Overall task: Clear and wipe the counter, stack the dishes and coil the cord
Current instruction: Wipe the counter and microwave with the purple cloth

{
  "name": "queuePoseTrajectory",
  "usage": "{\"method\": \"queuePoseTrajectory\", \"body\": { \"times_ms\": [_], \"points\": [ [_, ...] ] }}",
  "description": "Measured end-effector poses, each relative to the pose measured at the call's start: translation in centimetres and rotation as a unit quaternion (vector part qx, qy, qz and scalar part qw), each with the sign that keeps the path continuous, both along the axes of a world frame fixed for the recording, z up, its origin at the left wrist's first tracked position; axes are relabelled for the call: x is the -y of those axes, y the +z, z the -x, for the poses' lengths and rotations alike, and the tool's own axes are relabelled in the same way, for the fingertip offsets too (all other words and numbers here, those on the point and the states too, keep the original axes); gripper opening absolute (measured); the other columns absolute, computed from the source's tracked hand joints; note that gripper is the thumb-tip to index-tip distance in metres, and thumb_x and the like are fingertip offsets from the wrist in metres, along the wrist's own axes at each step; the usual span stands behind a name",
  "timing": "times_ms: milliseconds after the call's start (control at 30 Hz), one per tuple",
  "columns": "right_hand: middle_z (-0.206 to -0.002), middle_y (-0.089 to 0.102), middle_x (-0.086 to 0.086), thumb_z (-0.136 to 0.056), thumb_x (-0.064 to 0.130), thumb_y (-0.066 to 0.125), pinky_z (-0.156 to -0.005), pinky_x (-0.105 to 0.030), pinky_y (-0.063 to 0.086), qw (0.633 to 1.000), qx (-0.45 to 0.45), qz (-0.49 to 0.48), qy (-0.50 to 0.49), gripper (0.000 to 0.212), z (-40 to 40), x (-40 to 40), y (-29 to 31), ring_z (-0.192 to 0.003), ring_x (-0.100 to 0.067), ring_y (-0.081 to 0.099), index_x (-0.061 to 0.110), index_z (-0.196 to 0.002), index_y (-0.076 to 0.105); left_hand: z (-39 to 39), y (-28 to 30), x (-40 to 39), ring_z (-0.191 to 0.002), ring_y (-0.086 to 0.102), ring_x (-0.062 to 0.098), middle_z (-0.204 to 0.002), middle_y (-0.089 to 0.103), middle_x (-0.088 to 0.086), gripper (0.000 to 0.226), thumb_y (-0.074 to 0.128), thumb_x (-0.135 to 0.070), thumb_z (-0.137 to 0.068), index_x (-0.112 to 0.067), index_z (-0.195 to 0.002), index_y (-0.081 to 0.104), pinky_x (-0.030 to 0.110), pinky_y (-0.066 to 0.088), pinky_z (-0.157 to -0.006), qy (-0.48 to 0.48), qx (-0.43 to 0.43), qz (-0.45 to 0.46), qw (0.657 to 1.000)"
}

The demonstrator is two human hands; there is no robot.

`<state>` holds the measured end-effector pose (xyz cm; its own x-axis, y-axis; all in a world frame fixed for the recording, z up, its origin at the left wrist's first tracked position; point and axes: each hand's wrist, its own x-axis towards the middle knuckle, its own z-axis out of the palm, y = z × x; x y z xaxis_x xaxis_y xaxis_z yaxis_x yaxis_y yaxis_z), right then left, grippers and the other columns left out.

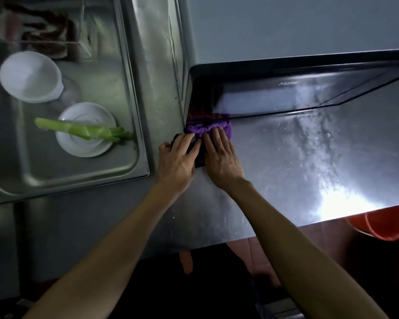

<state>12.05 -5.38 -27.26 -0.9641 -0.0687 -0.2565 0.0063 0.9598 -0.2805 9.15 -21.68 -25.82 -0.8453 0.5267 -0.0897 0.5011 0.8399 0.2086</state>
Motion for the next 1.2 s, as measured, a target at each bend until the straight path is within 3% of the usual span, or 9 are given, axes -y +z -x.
{"method": "queuePoseTrajectory", "body": {
  "times_ms": [300,467,667,1100,1200],
  "points": [
    [-0.165,0.008,-0.018,-0.098,0.036,0.011,-0.125,-0.043,0.007,1.0,-0.003,0.017,-0.009,0.066,0.0,-0.3,0.5,-0.153,-0.032,0.0,0.008,-0.157,0.012,-0.2,0.0,-0.4,-0.139,0.039,0.028,-0.153,0.04,0.011,0.052,0.05,-0.014,-0.093,-0.016,-0.145,0.047,0.049,0.035,-0.093,0.003,0.004,0.021,1.0],
    [-0.166,0.0,-0.013,-0.103,0.029,0.024,-0.125,-0.04,0.002,1.0,-0.003,0.026,-0.013,0.061,0.0,-2.2,0.3,-0.153,-0.027,-0.007,0.013,-0.158,0.005,-0.5,-0.1,-2.4,-0.139,0.039,0.03,-0.154,0.038,0.011,0.054,0.052,-0.015,-0.092,-0.017,-0.146,0.046,0.048,0.033,-0.095,0.014,-0.001,0.037,0.999],
    [-0.165,0.011,-0.014,-0.104,0.021,0.037,-0.125,-0.041,0.005,0.998,-0.025,0.054,0.0,0.059,0.0,-6.2,-0.1,-0.153,-0.029,0.001,0.012,-0.158,0.016,-0.9,-0.3,-6.4,-0.126,0.052,0.036,-0.145,0.05,0.015,0.047,0.049,-0.014,-0.091,-0.013,-0.138,0.056,0.05,0.04,-0.095,0.021,-0.039,0.035,0.998],
    [-0.165,0.011,-0.011,-0.102,0.016,0.04,-0.124,-0.038,0.001,0.997,-0.047,0.058,-0.014,0.061,-0.9,-19.4,-0.8,-0.153,-0.028,0.002,0.014,-0.158,0.016,-0.9,-0.4,-19.7,-0.13,0.046,0.038,-0.148,0.045,0.016,0.056,0.044,-0.013,-0.087,-0.012,-0.143,0.049,0.048,0.037,-0.104,0.006,0.015,0.052,0.998],
    [-0.165,0.015,-0.011,-0.102,0.015,0.043,-0.125,-0.04,0.006,0.997,-0.057,0.056,-0.017,0.061,-1.1,-22.4,-1.2,-0.153,-0.029,0.005,0.014,-0.157,0.019,-1.0,-0.6,-22.4,-0.132,0.044,0.037,-0.149,0.044,0.015,0.058,0.043,-0.013,-0.087,-0.013,-0.144,0.047,0.048,0.037,-0.106,-0.002,0.019,0.055,0.998]
  ]
}}
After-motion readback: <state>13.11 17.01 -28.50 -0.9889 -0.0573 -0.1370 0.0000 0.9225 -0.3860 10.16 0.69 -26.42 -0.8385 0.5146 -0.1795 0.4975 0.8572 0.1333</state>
